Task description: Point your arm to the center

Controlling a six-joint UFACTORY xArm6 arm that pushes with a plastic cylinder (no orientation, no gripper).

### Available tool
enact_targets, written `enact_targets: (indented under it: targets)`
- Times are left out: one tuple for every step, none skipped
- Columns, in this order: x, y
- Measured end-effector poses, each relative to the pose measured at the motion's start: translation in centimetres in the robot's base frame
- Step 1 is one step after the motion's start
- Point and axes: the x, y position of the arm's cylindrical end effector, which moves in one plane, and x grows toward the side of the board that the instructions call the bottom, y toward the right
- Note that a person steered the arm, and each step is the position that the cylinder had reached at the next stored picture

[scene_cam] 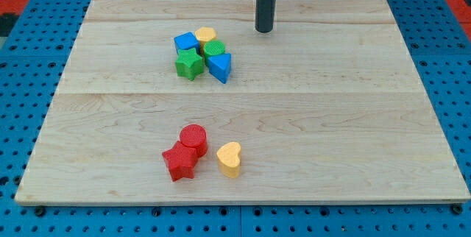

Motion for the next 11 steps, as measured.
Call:
enact_targets:
  targets:
    - [-0.2,0.2]
    - [-0.2,0.2]
    - [-0.2,0.2]
    - [0.3,2.4]
    - [0.4,3.8]
    - [0.4,4.9]
    - [5.1,6.3]
    - [11.0,7.1]
    - [12.3,1.7]
    - [12.3,-6.2]
    - [11.9,-9.4]
